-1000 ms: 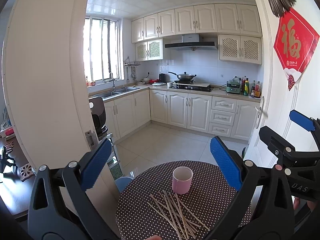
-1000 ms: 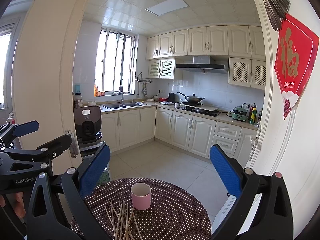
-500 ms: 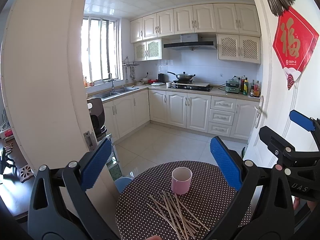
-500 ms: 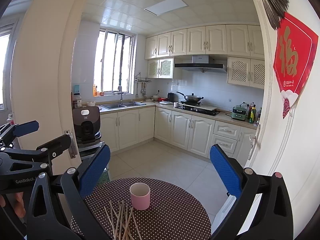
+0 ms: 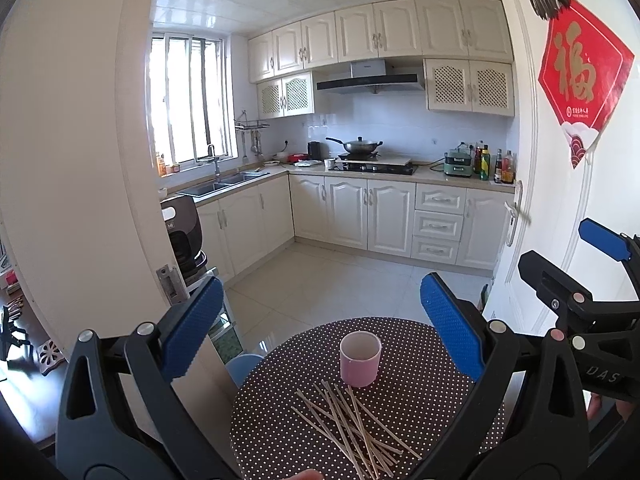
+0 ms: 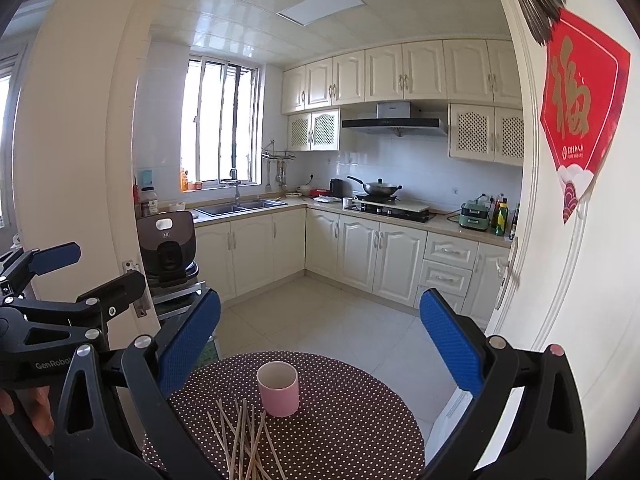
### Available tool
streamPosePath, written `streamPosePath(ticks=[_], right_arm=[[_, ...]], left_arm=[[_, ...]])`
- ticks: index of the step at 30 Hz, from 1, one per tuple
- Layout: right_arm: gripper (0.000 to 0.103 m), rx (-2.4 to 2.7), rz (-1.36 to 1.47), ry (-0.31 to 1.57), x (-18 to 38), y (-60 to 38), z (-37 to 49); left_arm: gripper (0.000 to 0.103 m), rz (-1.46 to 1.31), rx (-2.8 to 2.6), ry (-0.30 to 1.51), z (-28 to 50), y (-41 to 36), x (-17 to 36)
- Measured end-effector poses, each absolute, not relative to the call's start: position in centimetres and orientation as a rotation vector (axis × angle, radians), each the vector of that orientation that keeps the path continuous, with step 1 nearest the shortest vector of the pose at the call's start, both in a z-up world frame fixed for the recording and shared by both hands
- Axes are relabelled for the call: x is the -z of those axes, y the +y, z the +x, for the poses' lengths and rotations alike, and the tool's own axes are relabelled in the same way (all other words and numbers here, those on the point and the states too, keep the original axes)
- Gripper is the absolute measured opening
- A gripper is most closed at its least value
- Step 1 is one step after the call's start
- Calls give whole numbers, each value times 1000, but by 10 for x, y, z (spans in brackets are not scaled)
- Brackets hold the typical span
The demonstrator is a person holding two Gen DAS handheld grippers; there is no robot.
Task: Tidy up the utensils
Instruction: 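Move both tools down toward the pile of wooden sticks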
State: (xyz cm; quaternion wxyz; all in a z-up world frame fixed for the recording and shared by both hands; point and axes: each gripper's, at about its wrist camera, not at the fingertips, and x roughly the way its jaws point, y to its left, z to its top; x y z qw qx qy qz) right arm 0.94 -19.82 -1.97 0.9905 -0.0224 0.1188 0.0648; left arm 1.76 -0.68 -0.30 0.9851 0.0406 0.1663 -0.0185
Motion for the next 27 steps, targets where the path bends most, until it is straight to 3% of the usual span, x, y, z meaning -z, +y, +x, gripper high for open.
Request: streamPosePath(ticks=[7,20,21,24,27], right_arm=[[96,-188,105,370,36,-207,35],[95,-245,60,713,107,-186,109],[93,-248,59,739,115,-185,112],[74,-270,83,871,152,-182,136],[64,-285,80,974,184,-178,153]], left_arm=[[97,110,65,379,36,-7,13],[97,-10,102,734,120,22,100],[97,-31,96,762,125,30,110],[96,-93,69,871,142,52,146],[89,-151,31,969,154,71,184]])
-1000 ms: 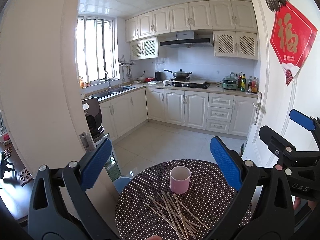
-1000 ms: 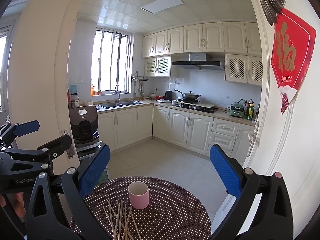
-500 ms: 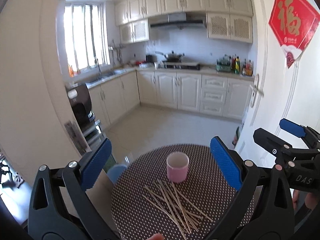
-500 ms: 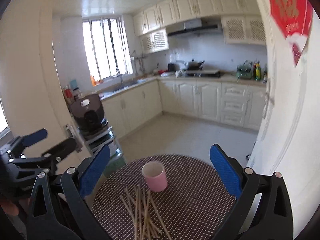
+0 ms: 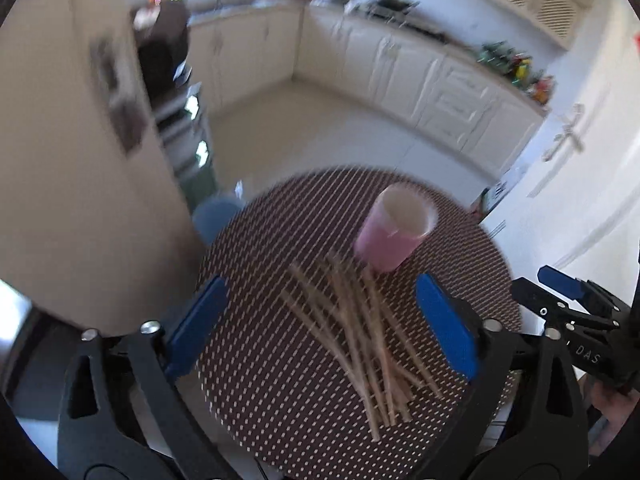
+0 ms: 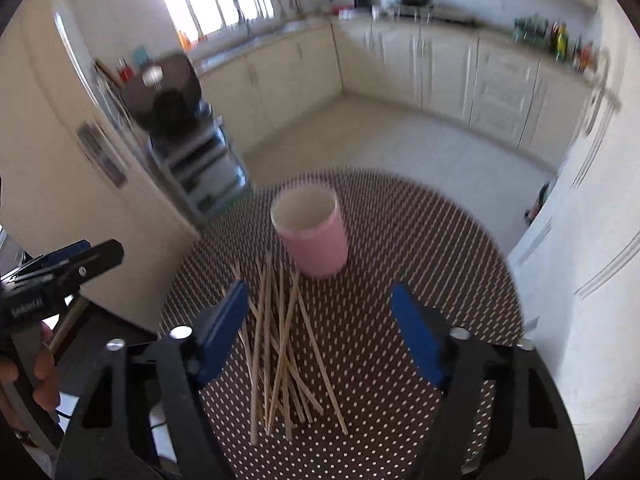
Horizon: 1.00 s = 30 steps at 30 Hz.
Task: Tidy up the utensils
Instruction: 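Move both tools down toward the pile of wooden sticks, then close the left tool on one wooden stick while the right tool grasps another stick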
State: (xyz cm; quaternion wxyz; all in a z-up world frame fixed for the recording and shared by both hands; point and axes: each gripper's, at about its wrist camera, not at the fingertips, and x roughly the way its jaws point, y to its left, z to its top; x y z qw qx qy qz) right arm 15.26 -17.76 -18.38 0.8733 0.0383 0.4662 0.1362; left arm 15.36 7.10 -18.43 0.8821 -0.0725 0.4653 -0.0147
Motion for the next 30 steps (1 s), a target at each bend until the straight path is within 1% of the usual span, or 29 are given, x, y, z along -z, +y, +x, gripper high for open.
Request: streamPosePath(ticks=[2,3,4,7,9,10,11,13,16,21,25,30], right_arm=[[57,-298,58,1029,202,-173,160],[55,-306,51,1057,213,-170,164],[54,-318,56,1090,223,-168,168],[47,-348,80,1165,246,-164,180],[42,-374,90,1202,260,-159,186],[41,-384,102,1223,267,-157,189],[40,-391,111,1240,272,-157,192],[40,-403,127,1265,283,-154,198],[40,-409,139,1298,298,-150,208],[40,-411,181,1338,316,-153,219],[40,-413,190,1354,324,-155,229],[40,-423,201,1368,329,-154,238]], left_arm=[[83,-173,15,1027,160,78,208],[81,-176,7,1056,162,79,218],[77,-184,4,1083,165,81,228],[75,-215,14,1144,175,79,253],[70,-209,31,1183,184,70,270],[65,-205,39,1199,188,67,277],[60,-203,48,1227,193,63,288],[57,-205,54,1267,201,57,304],[56,-213,58,1315,214,52,324],[48,-200,63,1382,229,41,351],[39,-187,64,1412,238,34,365],[36,-190,69,1427,244,33,371]])
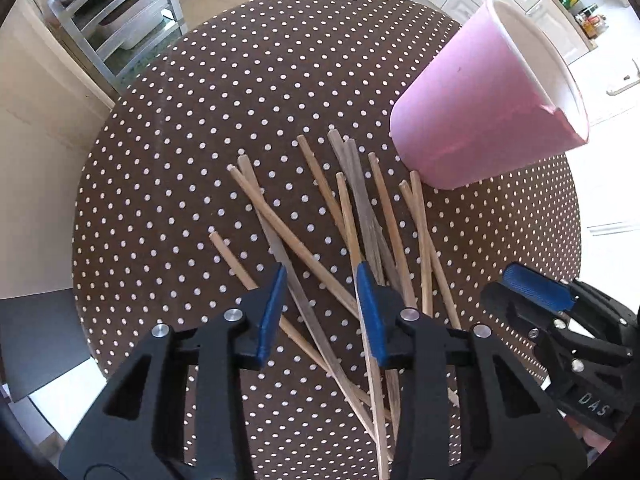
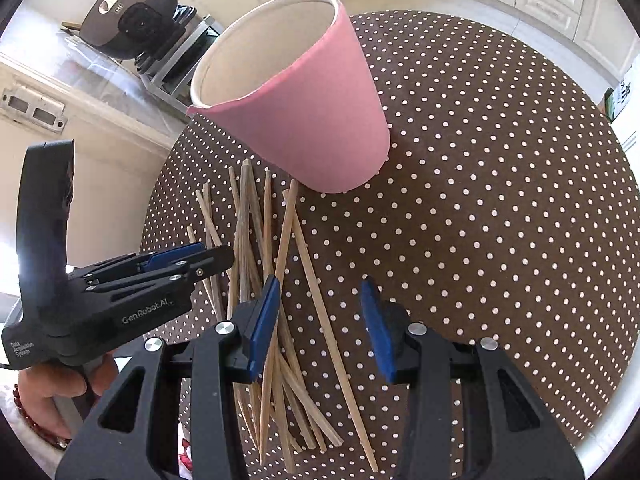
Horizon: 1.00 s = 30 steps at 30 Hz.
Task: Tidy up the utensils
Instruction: 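Close the left tool on one wooden stick while the right tool grasps another stick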
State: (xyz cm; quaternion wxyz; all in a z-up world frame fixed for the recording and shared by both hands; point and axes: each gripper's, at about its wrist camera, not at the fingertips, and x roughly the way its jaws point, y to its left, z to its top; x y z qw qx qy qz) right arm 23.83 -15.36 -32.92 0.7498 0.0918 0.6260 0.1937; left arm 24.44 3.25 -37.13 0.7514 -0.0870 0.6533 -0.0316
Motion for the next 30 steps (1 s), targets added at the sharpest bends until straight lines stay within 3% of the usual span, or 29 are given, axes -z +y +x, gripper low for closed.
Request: streamPosePath(ticks=[19,21,23,30], right_arm=[[40,-435,242,1383,344,-152,249],[40,-440,243,1384,346,-148,251],[39,-457,257,1387,347,-144,254],[21,-475,250,1411,357,-125,261]], left_arm=[[34,-148,80,1450,264,24,377],[30,-130,79,1449,263,23,377],[19,-119,64,1443,258,25,376],[15,-217,77,1429,252,35,377]])
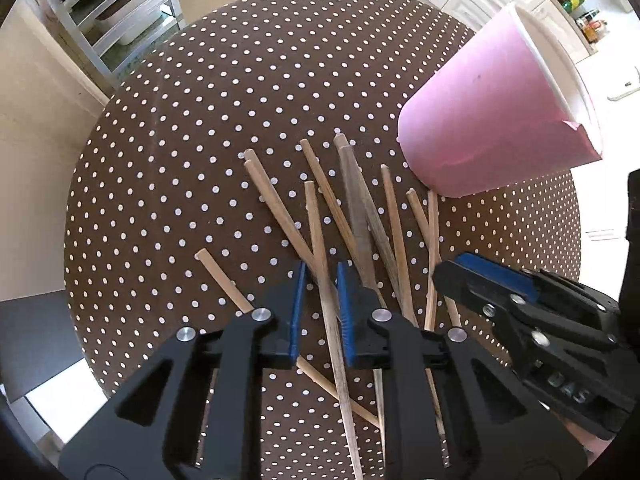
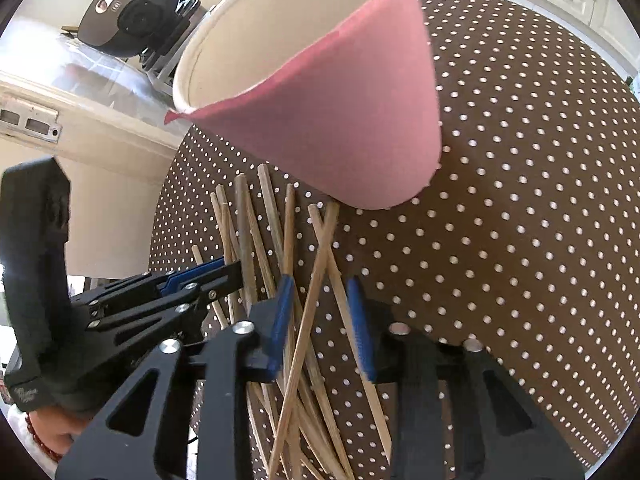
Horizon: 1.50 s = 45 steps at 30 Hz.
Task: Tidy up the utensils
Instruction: 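Close the left tool on one wooden stick while the right tool grasps another stick, then lift the left tool's stick over the pink cup while the right tool carries its stick there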
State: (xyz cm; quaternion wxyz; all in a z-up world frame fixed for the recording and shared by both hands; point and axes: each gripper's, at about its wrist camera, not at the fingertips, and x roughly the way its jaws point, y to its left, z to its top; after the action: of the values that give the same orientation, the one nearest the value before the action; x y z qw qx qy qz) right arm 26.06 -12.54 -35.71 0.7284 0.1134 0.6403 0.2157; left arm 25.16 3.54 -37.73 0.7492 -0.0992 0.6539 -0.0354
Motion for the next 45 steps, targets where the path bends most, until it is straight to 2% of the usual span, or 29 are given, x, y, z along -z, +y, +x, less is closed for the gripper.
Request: streamPosePath(ticks=[4,12,22,31,40,42,43,44,45], right_arm=[[14,-469,224,1427,362,-113,266],[5,-463,242,1446,368,-107,266],[5,-484,317,1349,328,-118,239],[5,-462,368,1300,305,-135,215],[5,-436,405,1319,317,-134,195],[5,-433,418,1327,319,-134,194],[5,-432,420,1333,321,-134,194],[5,-432,424,1338,323,-135,195],[5,-433,428,1342,324,-135,197]], left_arm=[[11,-291,88,1410,248,41,376],[10,-327,101,1375,239,44,364],[8,-325,142,1332,220,65,323],[8,-353,179,1369,195,78,328],[8,-360,158,1397,178,68,339],[14,-353,161,1400,178,66,341],[28,-351,158,1396,178,65,341],[55,-342,152,1390,179,63,341],[63,-327,143,1371,181,60,338]])
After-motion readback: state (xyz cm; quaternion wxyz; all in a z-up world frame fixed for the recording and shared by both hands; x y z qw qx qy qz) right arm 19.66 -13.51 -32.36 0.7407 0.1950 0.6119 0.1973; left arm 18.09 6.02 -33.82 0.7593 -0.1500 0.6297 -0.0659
